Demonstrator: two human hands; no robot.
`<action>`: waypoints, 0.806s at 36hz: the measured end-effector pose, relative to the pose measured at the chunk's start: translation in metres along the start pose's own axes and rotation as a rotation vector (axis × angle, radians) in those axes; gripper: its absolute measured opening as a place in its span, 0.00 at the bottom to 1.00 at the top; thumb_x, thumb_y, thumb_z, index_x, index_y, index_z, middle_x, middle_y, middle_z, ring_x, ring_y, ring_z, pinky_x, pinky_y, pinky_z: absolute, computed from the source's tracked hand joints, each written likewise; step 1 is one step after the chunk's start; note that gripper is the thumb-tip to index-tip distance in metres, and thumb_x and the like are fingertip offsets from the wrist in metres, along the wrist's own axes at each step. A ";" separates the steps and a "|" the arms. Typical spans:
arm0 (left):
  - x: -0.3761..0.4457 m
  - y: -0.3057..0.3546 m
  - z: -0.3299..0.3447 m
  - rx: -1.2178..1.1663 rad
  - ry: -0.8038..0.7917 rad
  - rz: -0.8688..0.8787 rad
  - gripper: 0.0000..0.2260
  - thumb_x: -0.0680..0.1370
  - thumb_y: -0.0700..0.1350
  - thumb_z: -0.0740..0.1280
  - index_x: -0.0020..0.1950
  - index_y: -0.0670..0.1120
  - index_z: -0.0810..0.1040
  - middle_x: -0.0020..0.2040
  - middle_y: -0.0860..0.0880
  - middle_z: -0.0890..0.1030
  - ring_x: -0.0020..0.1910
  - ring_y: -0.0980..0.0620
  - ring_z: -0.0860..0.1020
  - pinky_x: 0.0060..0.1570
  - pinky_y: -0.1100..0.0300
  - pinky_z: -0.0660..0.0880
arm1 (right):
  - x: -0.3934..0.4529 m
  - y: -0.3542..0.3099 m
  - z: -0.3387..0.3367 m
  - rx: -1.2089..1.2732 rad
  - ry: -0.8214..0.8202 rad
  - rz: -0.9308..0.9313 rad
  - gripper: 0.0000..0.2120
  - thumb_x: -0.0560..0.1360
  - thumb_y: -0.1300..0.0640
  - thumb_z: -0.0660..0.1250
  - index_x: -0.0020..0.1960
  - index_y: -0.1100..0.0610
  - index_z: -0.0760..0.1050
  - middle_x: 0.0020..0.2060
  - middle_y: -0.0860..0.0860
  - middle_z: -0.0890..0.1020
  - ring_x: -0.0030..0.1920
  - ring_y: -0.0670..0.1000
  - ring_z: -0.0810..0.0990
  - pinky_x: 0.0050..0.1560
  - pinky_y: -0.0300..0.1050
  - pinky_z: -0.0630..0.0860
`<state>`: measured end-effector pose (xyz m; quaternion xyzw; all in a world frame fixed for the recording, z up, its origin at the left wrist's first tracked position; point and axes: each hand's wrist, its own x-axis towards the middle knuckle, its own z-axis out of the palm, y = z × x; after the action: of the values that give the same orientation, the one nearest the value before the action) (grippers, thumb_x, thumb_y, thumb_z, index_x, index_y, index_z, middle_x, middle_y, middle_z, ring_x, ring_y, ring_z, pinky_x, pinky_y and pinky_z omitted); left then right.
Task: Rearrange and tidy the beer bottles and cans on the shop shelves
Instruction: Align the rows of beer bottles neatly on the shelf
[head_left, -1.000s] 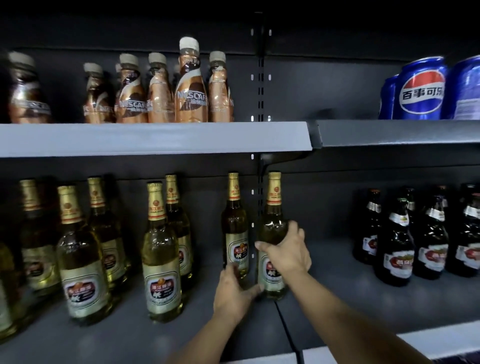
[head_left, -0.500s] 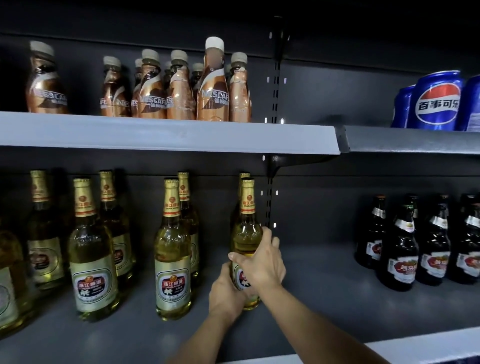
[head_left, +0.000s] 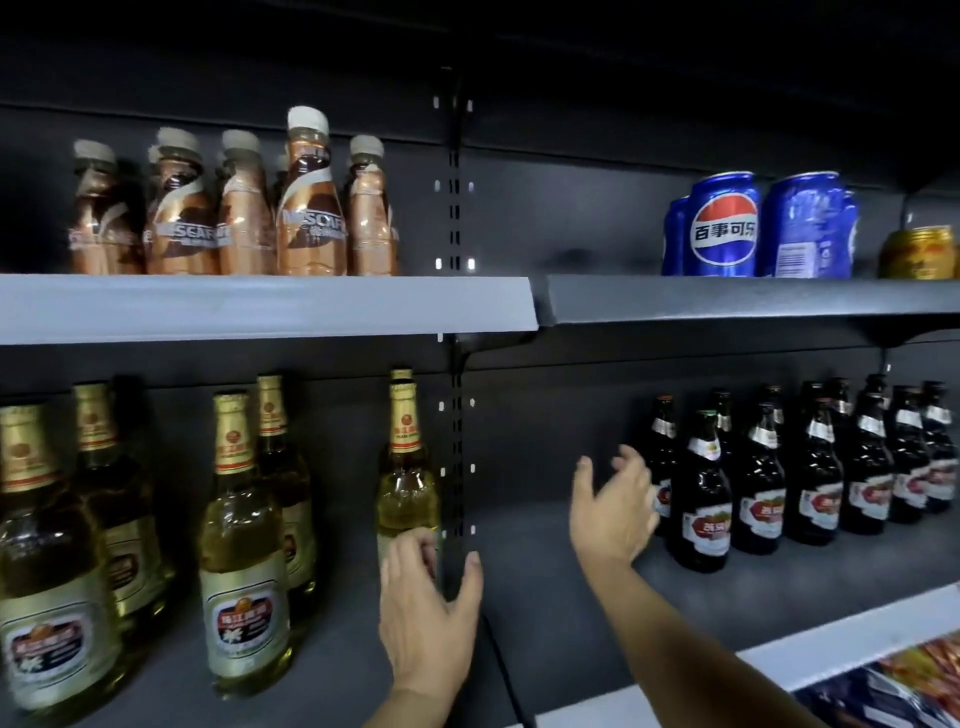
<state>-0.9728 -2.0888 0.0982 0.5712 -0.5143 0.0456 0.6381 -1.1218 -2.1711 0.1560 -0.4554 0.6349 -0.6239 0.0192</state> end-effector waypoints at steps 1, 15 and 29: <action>-0.003 0.005 0.009 -0.023 -0.010 0.026 0.17 0.69 0.45 0.76 0.49 0.53 0.69 0.41 0.58 0.70 0.42 0.53 0.72 0.41 0.57 0.70 | 0.013 0.012 -0.007 -0.025 0.027 0.026 0.22 0.76 0.50 0.65 0.67 0.59 0.69 0.60 0.56 0.77 0.61 0.61 0.72 0.57 0.56 0.66; -0.036 0.058 0.179 0.042 -0.476 -0.152 0.16 0.74 0.46 0.71 0.56 0.56 0.67 0.53 0.59 0.68 0.58 0.58 0.72 0.51 0.62 0.72 | 0.139 0.138 -0.051 -0.179 -0.352 0.047 0.36 0.74 0.39 0.66 0.72 0.59 0.60 0.67 0.58 0.68 0.66 0.62 0.70 0.57 0.55 0.71; -0.057 0.086 0.267 0.035 -0.857 -0.339 0.44 0.69 0.52 0.76 0.78 0.48 0.53 0.74 0.51 0.64 0.72 0.53 0.64 0.66 0.63 0.65 | 0.148 0.172 -0.035 -0.266 -0.431 -0.004 0.43 0.68 0.39 0.72 0.73 0.53 0.54 0.66 0.53 0.70 0.65 0.57 0.71 0.51 0.54 0.74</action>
<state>-1.2164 -2.2365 0.0674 0.6250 -0.6304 -0.2910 0.3567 -1.3246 -2.2665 0.1053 -0.5775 0.6918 -0.4234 0.0928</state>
